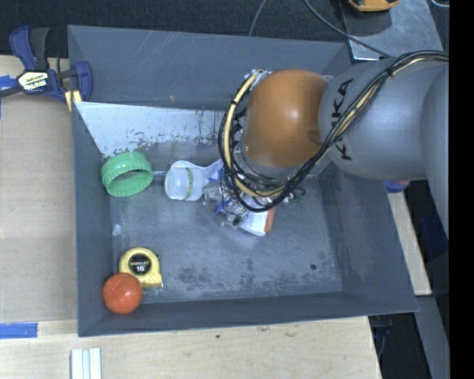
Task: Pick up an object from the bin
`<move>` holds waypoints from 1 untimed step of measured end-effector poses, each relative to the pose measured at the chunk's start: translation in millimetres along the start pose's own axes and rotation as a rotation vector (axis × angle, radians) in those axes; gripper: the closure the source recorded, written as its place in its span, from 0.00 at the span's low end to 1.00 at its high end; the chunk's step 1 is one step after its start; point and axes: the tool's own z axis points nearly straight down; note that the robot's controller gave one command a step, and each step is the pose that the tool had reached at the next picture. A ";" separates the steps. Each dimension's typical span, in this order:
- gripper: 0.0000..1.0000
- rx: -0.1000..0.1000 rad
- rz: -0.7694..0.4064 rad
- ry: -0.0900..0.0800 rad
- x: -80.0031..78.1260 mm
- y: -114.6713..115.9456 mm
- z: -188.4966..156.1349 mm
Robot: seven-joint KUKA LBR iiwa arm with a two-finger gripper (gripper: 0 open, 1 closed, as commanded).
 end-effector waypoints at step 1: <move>1.00 0.005 0.173 -0.013 -12.3 -12.9 -180.8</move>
Offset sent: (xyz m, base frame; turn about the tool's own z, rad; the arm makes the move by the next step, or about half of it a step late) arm 0.0125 -0.0048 0.1750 0.1730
